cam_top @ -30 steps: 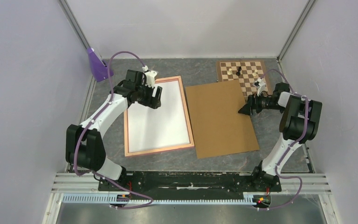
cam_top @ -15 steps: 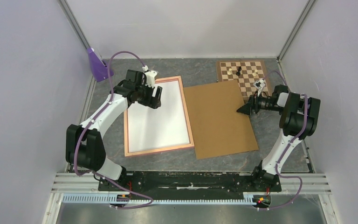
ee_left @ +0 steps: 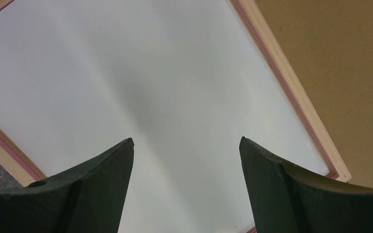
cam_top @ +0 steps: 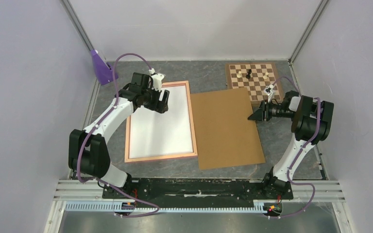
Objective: Put the photo into the frame
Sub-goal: Turn over the photo frame item at the center of the board.
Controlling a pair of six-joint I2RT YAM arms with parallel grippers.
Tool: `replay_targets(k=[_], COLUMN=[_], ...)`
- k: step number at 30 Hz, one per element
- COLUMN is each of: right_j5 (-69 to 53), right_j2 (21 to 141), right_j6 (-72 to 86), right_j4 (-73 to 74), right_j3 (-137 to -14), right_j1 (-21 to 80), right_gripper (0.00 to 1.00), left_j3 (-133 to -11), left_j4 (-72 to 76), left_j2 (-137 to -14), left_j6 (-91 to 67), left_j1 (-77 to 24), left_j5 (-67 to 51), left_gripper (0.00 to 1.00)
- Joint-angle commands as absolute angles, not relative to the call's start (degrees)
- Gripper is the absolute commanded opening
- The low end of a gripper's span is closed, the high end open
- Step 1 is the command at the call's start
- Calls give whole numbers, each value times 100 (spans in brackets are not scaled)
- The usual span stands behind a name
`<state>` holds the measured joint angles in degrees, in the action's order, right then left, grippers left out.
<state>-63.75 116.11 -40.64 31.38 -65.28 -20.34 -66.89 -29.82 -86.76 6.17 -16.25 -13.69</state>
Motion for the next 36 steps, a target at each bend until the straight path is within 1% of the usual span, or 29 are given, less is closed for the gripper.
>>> replay_targets(k=[1, 9, 17, 21, 30, 36], right_j5=[-5854, -5913, -6077, -6213, -6387, -6461], right_j2=[11591, 11467, 11204, 10937, 10173, 9661], right_j6=[-4293, -4467, -4537, -4518, -4421, -4029], right_j4=[3513, 3972, 4343, 4529, 4943, 4973], right_j3=[-6720, -7205, -7579, -7721, -7887, -8019], right_j1=[-2077, -2214, -2241, -2241, -2207, -2056], right_gripper=[31, 21, 6, 1, 0, 0], left_j3=[-6820, -6853, -7025, -7140, -7412, -7564], left_j4=[-2776, -2775, -2777, -2777, -2777, -2777], left_j2=[-8676, -8703, -8819, -8902, -9103, -9163], left_j6=[870, 874, 814, 767, 604, 530], left_j1=[-1652, -1669, -1731, -1780, -1874, -1937], left_j5=[-1452, -1476, -1558, -1591, -1735, -1782], left_gripper=[86, 86, 86, 86, 86, 86])
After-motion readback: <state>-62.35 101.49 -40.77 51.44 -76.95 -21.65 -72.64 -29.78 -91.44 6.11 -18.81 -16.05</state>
